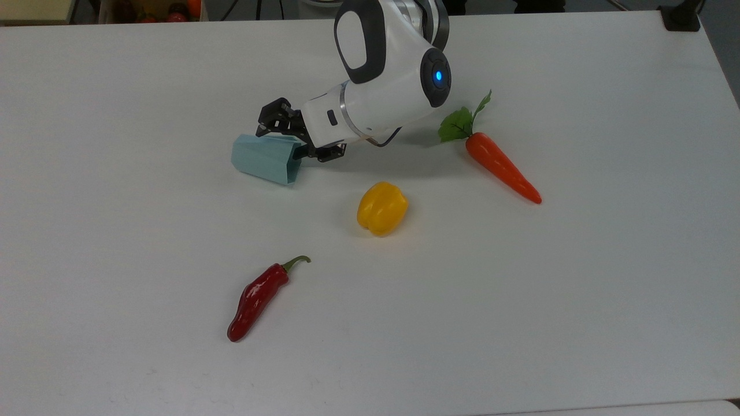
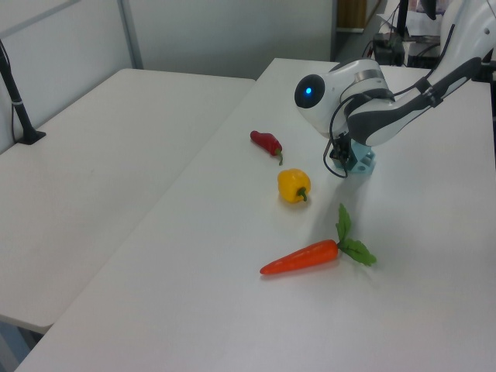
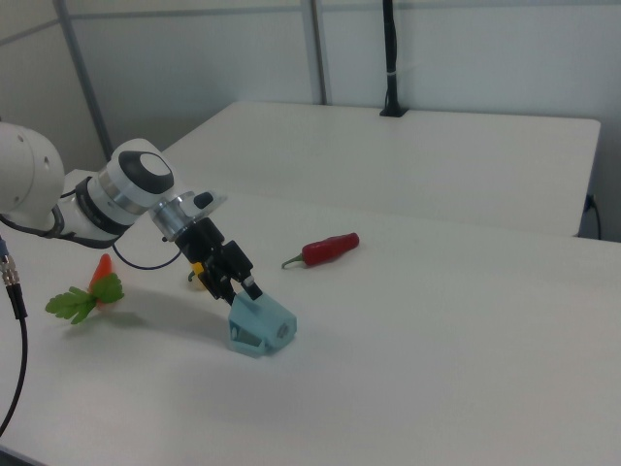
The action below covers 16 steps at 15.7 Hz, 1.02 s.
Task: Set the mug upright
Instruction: 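Close the gripper on the mug's open rim, then rotate the held mug so its base rests on the table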
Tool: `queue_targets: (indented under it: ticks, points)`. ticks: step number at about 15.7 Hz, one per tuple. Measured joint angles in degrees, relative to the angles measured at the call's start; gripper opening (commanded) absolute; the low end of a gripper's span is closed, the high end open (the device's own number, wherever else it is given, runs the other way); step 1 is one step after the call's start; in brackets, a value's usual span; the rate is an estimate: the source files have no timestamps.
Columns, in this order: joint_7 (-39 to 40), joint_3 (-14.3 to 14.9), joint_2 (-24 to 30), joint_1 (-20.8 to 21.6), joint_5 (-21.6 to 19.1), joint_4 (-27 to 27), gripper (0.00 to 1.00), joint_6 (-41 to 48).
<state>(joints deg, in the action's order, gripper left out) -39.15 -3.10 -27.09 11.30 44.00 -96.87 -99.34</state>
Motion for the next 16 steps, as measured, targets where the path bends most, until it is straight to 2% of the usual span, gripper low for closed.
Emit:
queue_targets:
  ticks: [1,5,12,16]
  points:
    - [0.00,0.08,-0.38,-0.07,0.86,-0.01,0.66,0.00]
    - [-0.05,0.27,-1.56,-0.62,1.87,-0.01,0.53,0.05]
    - [0.22,0.51,-1.46,-0.82,2.51,0.43,0.13,2.32]
    - [0.74,0.64,-1.06,-1.45,3.27,0.95,0.08,3.73]
